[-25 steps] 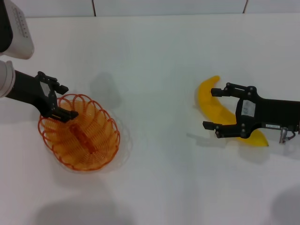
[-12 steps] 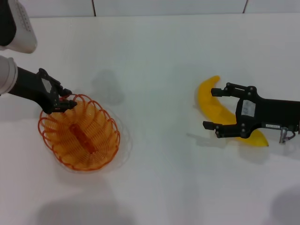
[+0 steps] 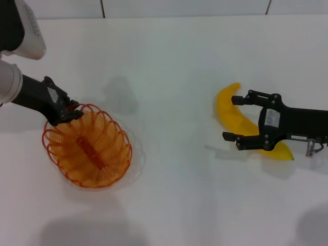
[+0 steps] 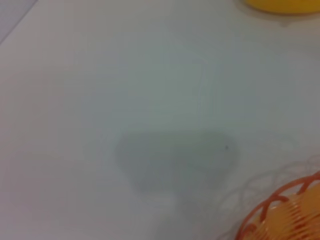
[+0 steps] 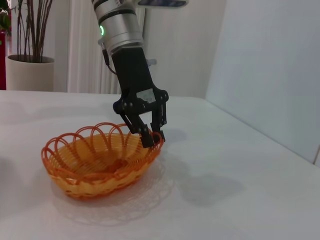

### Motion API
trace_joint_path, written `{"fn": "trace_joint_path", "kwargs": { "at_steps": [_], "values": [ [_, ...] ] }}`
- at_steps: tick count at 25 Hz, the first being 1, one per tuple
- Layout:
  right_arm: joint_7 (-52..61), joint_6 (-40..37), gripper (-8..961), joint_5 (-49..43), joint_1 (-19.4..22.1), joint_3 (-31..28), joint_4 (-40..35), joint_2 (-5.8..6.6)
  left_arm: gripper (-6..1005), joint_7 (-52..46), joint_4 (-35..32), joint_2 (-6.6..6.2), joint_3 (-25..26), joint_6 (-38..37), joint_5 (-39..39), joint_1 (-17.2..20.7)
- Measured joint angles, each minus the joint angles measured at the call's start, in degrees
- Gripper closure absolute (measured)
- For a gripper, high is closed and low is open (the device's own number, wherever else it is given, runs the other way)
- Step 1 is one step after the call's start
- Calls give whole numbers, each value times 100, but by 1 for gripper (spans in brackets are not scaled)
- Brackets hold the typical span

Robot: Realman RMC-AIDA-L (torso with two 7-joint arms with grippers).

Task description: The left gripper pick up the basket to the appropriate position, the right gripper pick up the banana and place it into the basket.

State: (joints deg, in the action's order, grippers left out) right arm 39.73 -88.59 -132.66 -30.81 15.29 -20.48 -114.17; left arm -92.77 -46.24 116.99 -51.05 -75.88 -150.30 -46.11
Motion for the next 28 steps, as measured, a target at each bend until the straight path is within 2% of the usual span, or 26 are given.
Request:
{"fn": "trace_joint_path", "kwargs": {
  "at_steps": [15,22,28],
  "values": [
    [0,-9,71,3,10,0,0,8,922,-89,-14,-2,-45,3,-14,-4],
    [0,-9,71,7,23,0,0,9,927,-146,-20,-1,-45,-5,27,-3],
    [0,-9,71,12,57,-19,0,15,929,-855,-130,3,-33,-284,74,63]
  ]
}}
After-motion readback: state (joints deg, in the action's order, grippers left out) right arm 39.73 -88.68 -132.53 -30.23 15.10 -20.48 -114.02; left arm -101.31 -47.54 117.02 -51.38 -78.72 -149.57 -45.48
